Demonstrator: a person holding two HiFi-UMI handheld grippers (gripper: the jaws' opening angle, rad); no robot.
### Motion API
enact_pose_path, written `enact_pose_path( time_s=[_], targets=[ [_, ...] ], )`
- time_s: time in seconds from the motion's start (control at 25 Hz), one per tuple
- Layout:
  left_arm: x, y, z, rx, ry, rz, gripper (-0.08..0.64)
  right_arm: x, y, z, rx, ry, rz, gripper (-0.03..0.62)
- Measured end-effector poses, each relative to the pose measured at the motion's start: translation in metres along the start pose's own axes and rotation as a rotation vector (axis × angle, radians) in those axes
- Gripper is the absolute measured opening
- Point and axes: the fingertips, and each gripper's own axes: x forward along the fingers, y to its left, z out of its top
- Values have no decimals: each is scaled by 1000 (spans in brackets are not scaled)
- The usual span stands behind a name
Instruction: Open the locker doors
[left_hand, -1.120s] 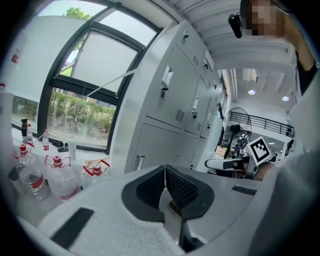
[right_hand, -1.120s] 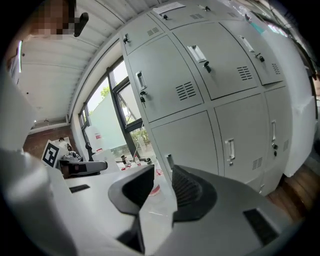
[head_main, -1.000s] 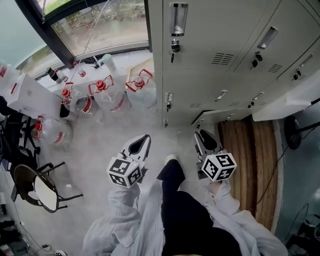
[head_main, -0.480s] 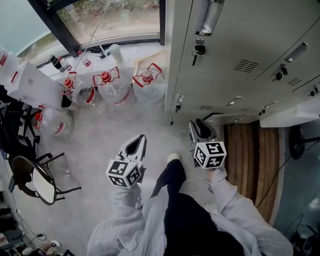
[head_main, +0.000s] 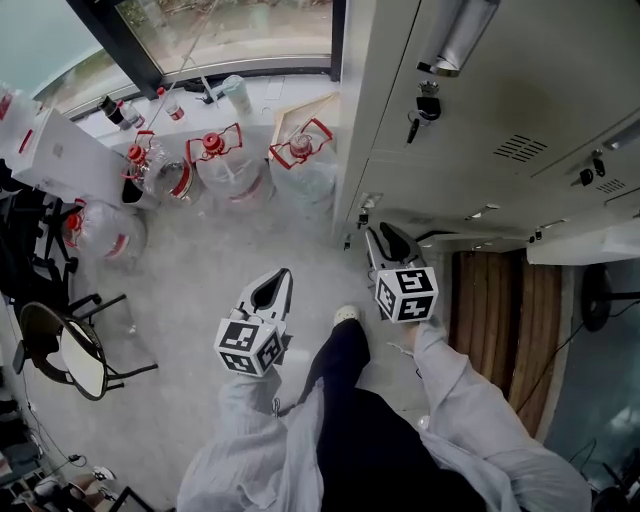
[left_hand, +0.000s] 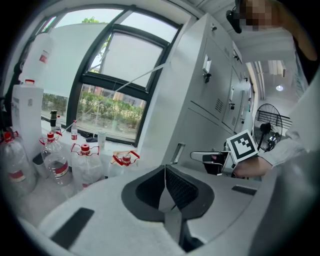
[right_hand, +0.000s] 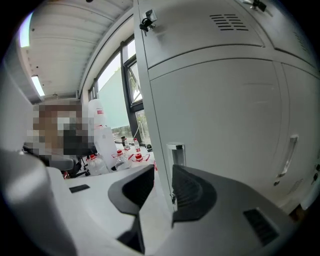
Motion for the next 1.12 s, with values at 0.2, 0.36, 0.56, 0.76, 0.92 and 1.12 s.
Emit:
enact_pose_path(
  time_s=[0.2, 0.36, 0.56, 0.76, 0.92, 1.12],
  targets=[
    [8, 2, -3, -37, -10, 22, 9, 25, -6, -7, -40, 27, 4, 95],
    [15, 4, -8, -46, -3, 35, 9, 45, -14, -13, -58, 50, 2, 95],
    [14, 6, -16, -64, 2, 57, 9, 66, -17, -18, -79, 74, 6, 95],
    [8, 11, -21, -78, 0, 80, 9, 80, -15, -15, -108, 81, 7, 95],
    [1, 11, -26, -76, 5, 88, 9, 86, -13, -15, -123, 82, -10, 95],
    [-10, 12, -32, -82, 11, 100, 9, 83, -12, -16, -62, 96, -64, 95]
  ],
)
